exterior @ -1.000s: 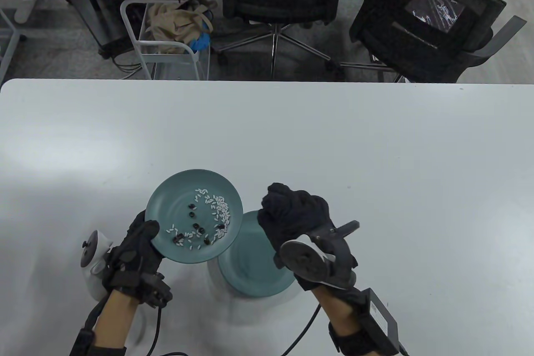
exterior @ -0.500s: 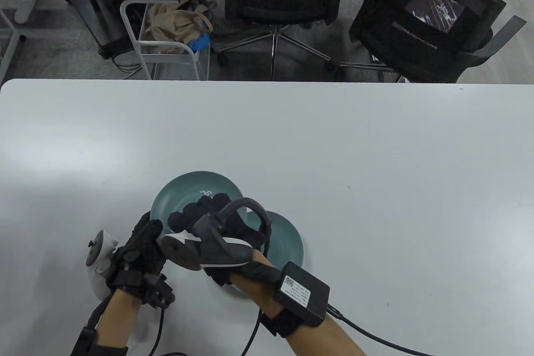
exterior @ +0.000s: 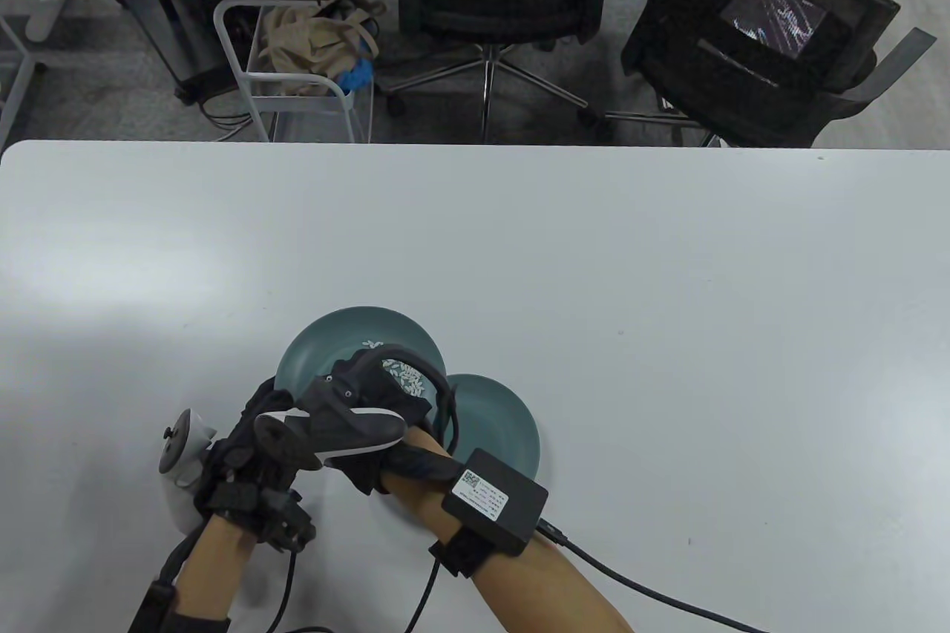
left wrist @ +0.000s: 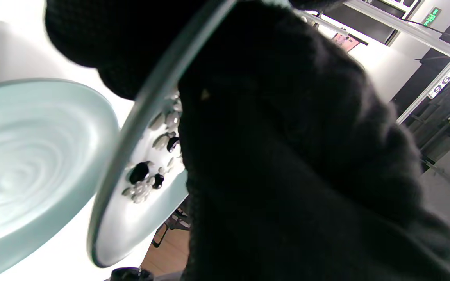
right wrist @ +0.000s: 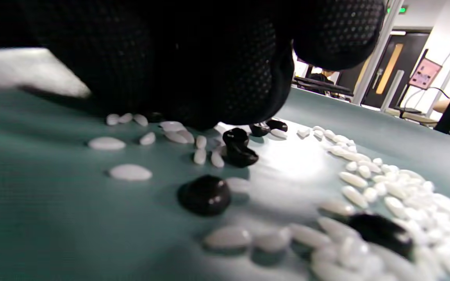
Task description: Pick coffee beans with hand pinch into plate
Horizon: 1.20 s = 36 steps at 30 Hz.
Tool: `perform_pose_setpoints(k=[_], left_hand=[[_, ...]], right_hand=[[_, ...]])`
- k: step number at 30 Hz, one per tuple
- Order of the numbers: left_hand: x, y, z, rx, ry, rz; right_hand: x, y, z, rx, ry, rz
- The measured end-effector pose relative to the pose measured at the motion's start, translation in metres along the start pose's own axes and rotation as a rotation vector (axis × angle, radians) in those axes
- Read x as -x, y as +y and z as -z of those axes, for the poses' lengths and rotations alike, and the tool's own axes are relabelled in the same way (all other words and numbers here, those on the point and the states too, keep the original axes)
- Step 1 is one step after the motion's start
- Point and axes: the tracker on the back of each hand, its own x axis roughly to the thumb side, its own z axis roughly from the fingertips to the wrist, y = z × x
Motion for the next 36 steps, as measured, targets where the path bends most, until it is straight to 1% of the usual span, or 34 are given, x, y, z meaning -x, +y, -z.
perform_pose_setpoints(k=[6, 9, 11, 17, 19, 23, 28, 32, 36], left_hand=[[0.001, -0.003, 0.000, 0.005, -0.001, 0.011], [-0.001, -0.002, 0.000, -0.005, -0.001, 0.036], [-0.002, -0.001, 0.000, -0.010, -0.003, 0.046], [0.000, -0.003, 0.001, 0.000, 0.009, 0.032], [0.000, -0.002, 0.001, -0.002, 0.007, 0.036], [0.000, 0.001, 0.001, 0.000, 0.002, 0.009], [-0.002, 0.003, 0.000, -0.002, -0.006, -0.003], [-0.003, 0.004, -0.001, -0.007, -0.020, -0.010], [-0.006, 0.006, -0.003, -0.005, -0.038, -0.027]], right_hand=[[-0.002, 0.000, 0.001, 0.012, -0.022, -0.060], [-0.002, 0.001, -0.003, 0.044, -0.031, -0.094], [0.000, 0.000, -0.005, 0.055, -0.012, -0.103], [0.009, -0.004, -0.014, 0.097, 0.016, -0.068], [0.012, -0.008, -0.020, 0.144, 0.027, -0.055], [0.021, -0.021, -0.038, 0.252, 0.065, 0.002], [0.038, -0.036, -0.071, 0.393, 0.134, 0.085], [0.058, -0.035, -0.096, 0.484, 0.205, 0.119], [0.068, -0.030, -0.116, 0.521, 0.263, 0.146]])
